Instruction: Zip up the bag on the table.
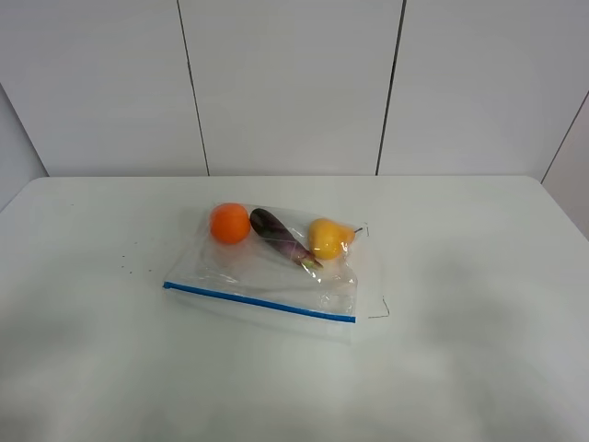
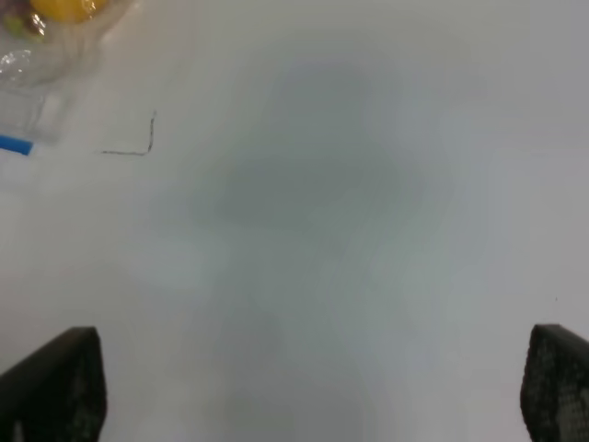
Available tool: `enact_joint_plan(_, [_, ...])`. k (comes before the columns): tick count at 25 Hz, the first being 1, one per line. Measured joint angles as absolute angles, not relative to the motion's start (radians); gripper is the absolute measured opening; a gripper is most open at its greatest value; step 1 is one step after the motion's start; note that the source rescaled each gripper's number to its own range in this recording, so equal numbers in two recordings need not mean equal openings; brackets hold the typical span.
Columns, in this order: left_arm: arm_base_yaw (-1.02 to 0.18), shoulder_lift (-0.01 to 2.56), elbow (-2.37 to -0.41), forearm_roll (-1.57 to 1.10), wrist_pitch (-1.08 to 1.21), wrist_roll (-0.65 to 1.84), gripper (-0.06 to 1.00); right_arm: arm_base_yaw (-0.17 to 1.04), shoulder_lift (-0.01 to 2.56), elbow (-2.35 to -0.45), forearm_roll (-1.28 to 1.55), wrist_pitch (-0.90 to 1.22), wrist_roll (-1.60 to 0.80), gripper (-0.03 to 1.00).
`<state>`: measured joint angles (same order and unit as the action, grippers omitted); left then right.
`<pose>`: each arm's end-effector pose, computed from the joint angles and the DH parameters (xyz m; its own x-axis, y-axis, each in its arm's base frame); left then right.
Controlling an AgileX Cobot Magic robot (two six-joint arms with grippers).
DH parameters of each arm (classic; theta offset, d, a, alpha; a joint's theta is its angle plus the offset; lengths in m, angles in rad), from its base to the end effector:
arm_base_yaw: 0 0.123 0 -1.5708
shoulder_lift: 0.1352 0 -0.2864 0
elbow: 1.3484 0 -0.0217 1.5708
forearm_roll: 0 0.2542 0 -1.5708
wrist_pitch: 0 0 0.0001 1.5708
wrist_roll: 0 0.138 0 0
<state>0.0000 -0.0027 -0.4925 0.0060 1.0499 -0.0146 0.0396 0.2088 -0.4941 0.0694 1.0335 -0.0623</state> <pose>0.0396 0.0007 0.2565 -0.4506 -0.0116 -0.8927 -0.0099 0.9999 -0.0080 0.0676 0.0109 0.2478 -0.6101 -0.0509 -0.7907 -0.1029 0.9946 0.0154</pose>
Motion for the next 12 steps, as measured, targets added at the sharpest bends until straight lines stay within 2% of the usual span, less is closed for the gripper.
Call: enact_joint_plan(12, [0.0,-0.003,-0.493,0.006,1.05,-0.015,1.0,-0.004,0.138,-0.494,0.071,1.032,-0.062,1.0])
